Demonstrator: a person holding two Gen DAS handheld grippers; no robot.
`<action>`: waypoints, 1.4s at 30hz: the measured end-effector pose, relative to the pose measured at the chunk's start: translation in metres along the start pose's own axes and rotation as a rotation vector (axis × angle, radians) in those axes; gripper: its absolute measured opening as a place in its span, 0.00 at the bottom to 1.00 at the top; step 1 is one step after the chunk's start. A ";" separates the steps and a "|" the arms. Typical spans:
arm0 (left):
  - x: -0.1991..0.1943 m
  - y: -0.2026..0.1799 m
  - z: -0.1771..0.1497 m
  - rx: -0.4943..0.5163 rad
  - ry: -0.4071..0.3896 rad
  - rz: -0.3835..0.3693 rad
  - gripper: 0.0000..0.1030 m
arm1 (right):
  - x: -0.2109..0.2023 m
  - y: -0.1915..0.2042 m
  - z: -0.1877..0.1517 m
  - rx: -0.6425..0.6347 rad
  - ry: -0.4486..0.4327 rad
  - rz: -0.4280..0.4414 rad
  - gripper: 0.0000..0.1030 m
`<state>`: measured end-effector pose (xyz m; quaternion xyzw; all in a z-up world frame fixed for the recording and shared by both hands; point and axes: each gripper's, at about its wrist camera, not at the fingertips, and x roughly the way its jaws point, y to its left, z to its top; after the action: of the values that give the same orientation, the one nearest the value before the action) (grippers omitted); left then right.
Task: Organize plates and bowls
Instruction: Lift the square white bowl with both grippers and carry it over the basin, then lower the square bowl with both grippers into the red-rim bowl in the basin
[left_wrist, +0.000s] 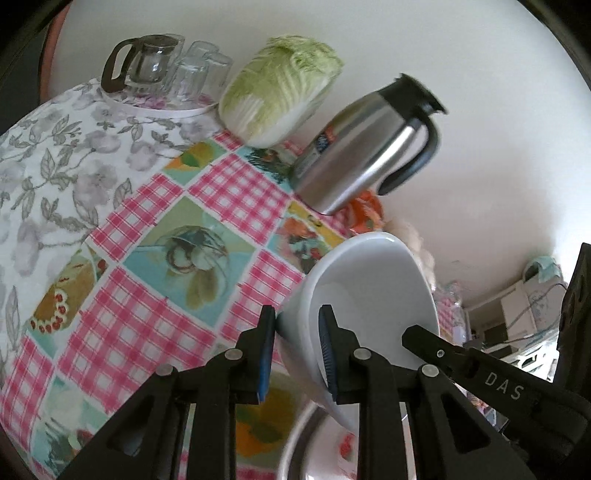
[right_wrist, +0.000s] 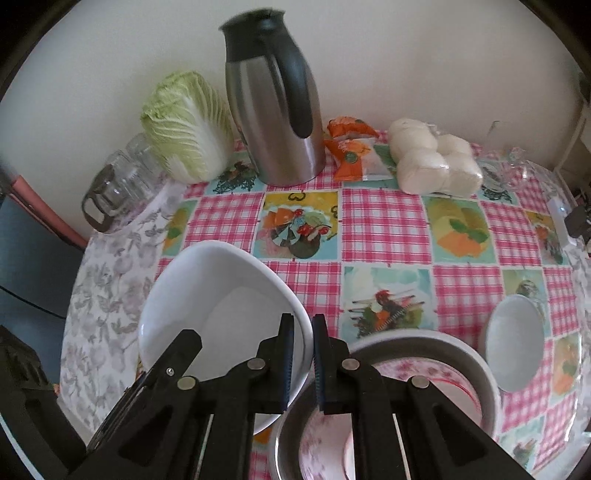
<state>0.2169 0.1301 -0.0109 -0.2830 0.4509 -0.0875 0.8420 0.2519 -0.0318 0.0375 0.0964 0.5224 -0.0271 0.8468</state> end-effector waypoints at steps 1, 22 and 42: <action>-0.003 -0.003 -0.002 0.007 0.000 -0.003 0.24 | -0.006 -0.003 -0.002 -0.001 -0.007 0.003 0.11; -0.056 -0.070 -0.066 0.200 -0.054 0.058 0.24 | -0.071 -0.073 -0.072 0.099 -0.070 0.148 0.11; -0.034 -0.111 -0.092 0.312 -0.002 0.103 0.24 | -0.059 -0.135 -0.105 0.253 -0.140 0.223 0.12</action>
<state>0.1348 0.0159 0.0349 -0.1254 0.4451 -0.1127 0.8795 0.1132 -0.1474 0.0263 0.2575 0.4409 -0.0053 0.8598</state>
